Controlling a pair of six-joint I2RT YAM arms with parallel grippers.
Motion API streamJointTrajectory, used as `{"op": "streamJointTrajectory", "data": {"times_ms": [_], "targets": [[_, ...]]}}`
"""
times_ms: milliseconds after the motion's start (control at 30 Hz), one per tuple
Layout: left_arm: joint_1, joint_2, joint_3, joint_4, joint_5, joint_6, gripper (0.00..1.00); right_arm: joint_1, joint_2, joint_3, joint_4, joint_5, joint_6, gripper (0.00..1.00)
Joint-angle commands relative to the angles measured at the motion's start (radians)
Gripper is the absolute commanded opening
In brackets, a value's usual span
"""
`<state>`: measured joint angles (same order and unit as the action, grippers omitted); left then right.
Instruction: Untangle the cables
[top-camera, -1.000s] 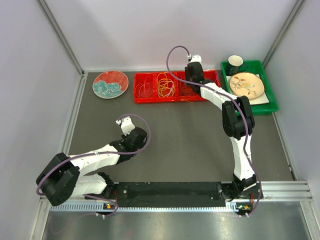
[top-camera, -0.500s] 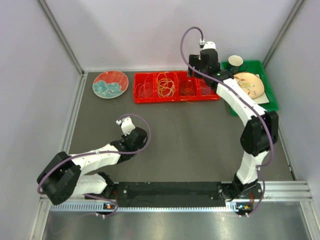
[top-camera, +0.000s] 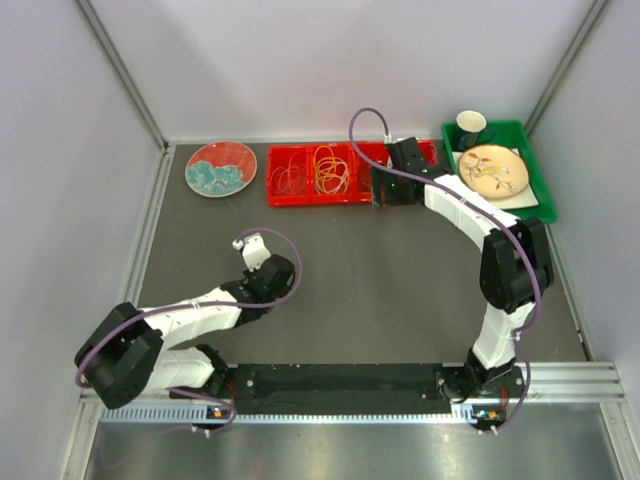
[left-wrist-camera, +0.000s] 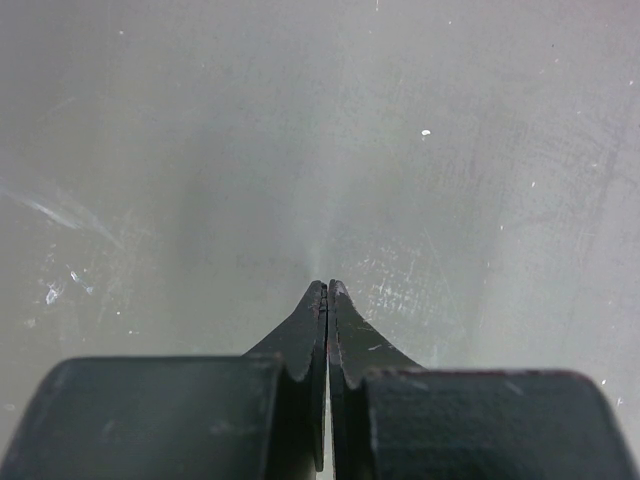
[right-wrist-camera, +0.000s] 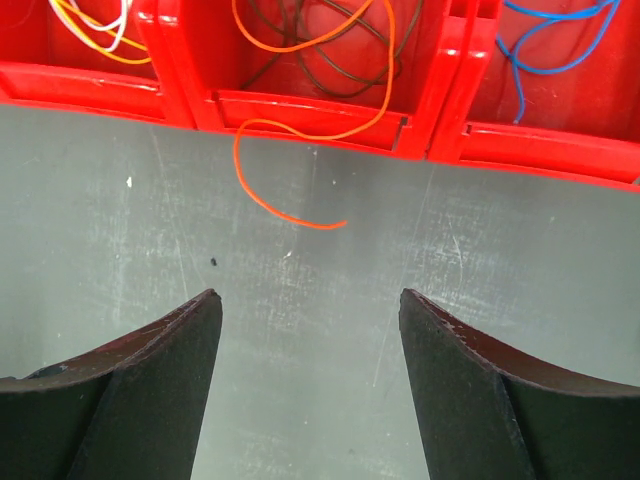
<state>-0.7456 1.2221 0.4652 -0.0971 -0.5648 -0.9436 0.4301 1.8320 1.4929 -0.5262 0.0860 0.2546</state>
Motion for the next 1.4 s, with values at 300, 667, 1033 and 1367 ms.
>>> {"op": "streamJointTrajectory", "data": {"times_ms": [300, 667, 1033, 1367], "targets": [[0.005, 0.014, 0.027, 0.013, -0.009, -0.004, 0.00, 0.006, 0.030, 0.047, -0.031, -0.043, -0.057, 0.70], [0.006, 0.014, 0.027, 0.019, -0.009, -0.001, 0.00, 0.007, 0.065, 0.101, -0.078, -0.048, -0.066, 0.70], [0.008, 0.022, 0.030, 0.016, -0.007, -0.001, 0.00, 0.009, 0.165, 0.173, -0.066, -0.071, -0.057, 0.68], [0.009, 0.027, 0.032, 0.017, -0.004, 0.000, 0.00, 0.009, 0.292, 0.316, -0.112, -0.058, -0.074, 0.59]]}}
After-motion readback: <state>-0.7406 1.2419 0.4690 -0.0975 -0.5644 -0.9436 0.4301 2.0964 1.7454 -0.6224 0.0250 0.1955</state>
